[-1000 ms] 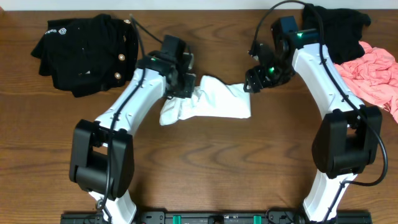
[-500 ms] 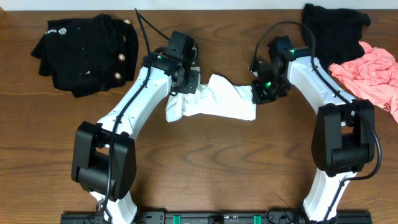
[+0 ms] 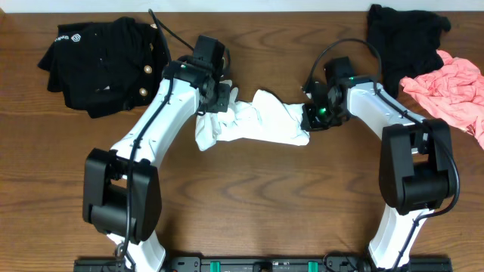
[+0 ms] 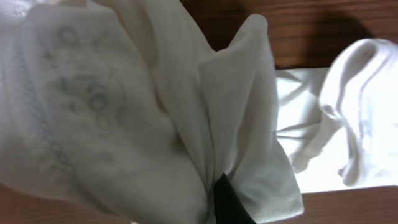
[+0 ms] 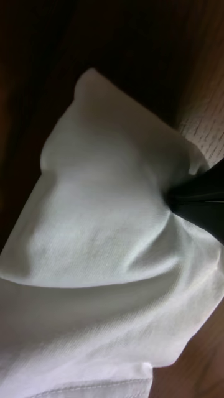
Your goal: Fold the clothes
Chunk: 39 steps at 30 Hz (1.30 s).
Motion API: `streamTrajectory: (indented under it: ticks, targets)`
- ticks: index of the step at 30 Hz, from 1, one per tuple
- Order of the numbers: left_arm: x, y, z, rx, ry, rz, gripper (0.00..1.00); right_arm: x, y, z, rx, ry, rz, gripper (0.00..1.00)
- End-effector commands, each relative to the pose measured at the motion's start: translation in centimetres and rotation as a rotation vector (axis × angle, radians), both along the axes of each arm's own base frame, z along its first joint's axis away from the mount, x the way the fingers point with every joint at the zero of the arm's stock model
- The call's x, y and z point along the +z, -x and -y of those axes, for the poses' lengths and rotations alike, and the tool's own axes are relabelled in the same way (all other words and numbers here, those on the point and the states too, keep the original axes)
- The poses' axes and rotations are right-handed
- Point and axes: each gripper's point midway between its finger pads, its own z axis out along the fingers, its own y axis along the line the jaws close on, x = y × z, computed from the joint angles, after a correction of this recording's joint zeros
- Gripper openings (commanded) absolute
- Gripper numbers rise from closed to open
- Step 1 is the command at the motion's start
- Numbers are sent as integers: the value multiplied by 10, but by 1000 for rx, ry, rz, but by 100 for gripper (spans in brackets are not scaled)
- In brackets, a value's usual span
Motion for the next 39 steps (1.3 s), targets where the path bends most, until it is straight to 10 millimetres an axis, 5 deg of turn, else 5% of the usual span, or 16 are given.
streamTrajectory:
  ticks: [1,17,39]
  targets:
    - [32,-6,11,-17,16,86,6,-10,9,1,-44,-13,-48,1]
    - [42,21,118,-259,74,183,6,-27,27,4,-49,-10,-85,1]
    - [30,37,175,-369,110,216,6,-27,28,2,-49,-20,-91,1]
